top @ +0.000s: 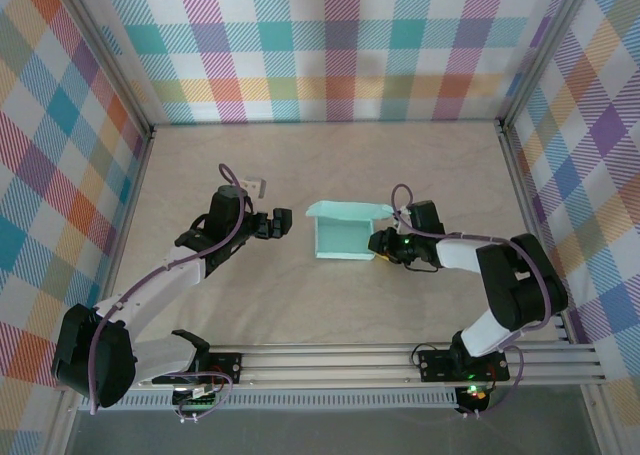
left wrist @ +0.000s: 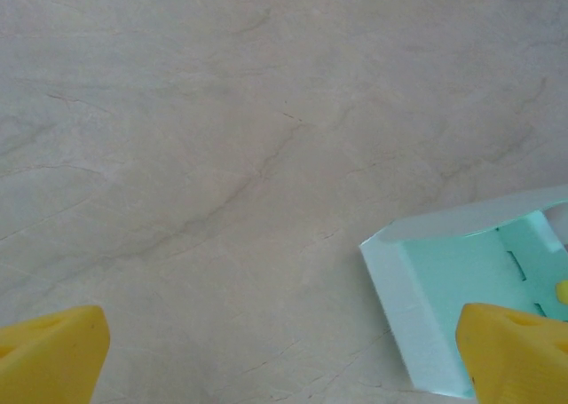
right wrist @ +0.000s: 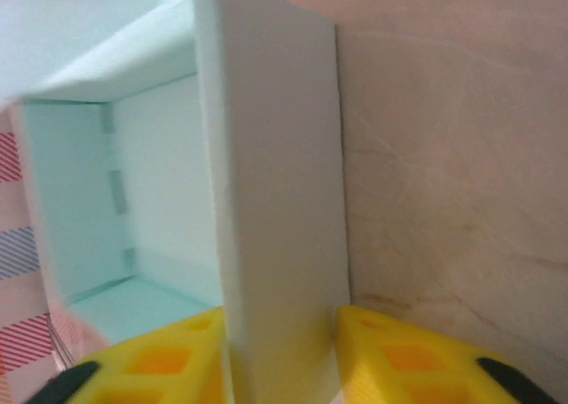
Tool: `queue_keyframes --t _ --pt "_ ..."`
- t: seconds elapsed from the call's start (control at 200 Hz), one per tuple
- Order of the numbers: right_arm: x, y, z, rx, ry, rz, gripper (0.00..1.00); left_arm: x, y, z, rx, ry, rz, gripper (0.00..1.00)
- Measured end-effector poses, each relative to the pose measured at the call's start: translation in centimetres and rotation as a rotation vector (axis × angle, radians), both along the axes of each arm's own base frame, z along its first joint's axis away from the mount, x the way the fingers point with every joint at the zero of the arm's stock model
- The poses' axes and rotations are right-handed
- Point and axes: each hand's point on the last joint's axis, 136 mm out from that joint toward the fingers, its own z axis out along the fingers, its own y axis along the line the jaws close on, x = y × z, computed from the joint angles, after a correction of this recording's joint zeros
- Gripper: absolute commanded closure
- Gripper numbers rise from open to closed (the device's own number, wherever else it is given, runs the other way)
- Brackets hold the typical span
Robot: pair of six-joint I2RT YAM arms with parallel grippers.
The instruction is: Fold the paper box
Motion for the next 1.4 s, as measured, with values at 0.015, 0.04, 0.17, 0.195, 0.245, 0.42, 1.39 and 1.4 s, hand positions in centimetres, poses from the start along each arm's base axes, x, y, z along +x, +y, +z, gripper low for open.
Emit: queue_keyframes --t 0.015,0.04,0.17,0.195,0.245,0.42,1.39,1.4 --pt "-0.1 0.0 0.1 -0.003 0.000 0.001 0.53 0.0 0.0 -0.1 0.000 0.001 -0.001 0.00" --pt "-0.2 -0.1 0.4 -0.006 -0.007 0.002 0.50 0.0 0.0 -0.1 0.000 0.003 -0.002 0.00" --pt "-0.1 -0.4 2.9 -0.025 -0.077 0.019 0.42 0.1 -0.2 -0.6 0.004 0.018 -0.007 0.00" --pt "0.0 -0.5 3.5 -0.031 -0.096 0.024 0.41 0.1 -0.2 -0.7 0.003 0.020 -0.009 0.00" --pt "0.2 -0.6 4.6 -0.045 -0.134 0.032 0.40 0.1 -0.4 -0.7 -0.002 0.017 -0.017 0.00" --pt "0.6 -1.3 8.7 -0.135 -0.300 0.105 0.37 0.0 -1.8 0.1 0.007 -0.034 -0.128 0.03" --pt "2.0 -3.2 17.1 -0.423 -0.615 0.343 0.29 0.5 -6.2 -1.8 0.399 -0.045 -0.857 0.47" --pt "2.0 -3.2 17.1 -0.424 -0.615 0.345 0.29 0.6 -6.2 -1.8 0.396 -0.046 -0.861 0.47"
